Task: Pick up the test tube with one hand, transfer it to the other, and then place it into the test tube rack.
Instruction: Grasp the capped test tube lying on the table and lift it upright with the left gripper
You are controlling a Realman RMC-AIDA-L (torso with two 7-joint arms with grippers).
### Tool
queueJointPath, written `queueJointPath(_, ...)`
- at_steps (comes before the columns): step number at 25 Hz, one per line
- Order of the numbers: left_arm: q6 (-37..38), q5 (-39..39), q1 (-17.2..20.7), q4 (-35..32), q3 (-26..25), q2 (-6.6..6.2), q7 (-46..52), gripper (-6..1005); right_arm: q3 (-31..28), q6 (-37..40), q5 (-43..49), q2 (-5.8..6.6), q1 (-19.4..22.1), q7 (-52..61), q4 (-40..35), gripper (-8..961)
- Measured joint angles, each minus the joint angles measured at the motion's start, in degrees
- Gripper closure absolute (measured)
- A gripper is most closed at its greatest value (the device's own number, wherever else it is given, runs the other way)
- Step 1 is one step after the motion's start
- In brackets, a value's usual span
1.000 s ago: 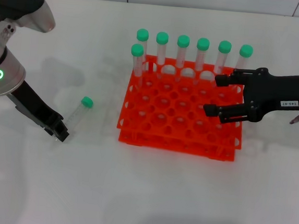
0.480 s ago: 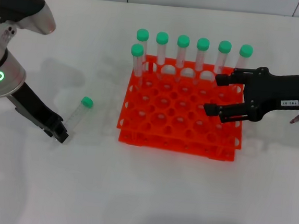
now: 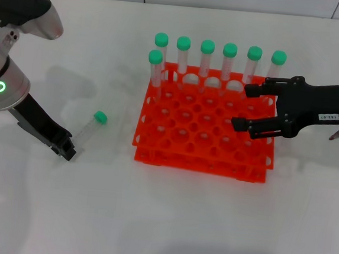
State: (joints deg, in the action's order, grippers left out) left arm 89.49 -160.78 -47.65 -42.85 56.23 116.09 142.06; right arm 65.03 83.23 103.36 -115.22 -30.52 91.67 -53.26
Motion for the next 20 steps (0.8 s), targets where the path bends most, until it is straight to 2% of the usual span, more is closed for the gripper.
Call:
queueJointPath(3,-0.02,-0.05,-0.05,-0.04,0.03,0.0,-0.03,806,-0.05,0.0,0.0,0.0,0.01,0.0,0.0,111)
queueJointPath(12,-1.59,0.7,0.11,-0.96,-0.43,-0.27,-0.99,805,-0.21,-0.02,0.0,0.0,0.33,-0.24,0.0,111)
queueJointPath(17,-2.79,5.95,2.86,-5.52,-1.71,-0.81,-3.4,805,-0.26,-0.11,-0.17,-0.07,0.43,-0.34,0.0,111)
queueJointPath(20,-2.96,10.51,5.09,-9.23,-5.91,-0.89,-6.29,806,-0.27,-0.16,-0.59,-0.09,0.48,-0.47,0.0,112)
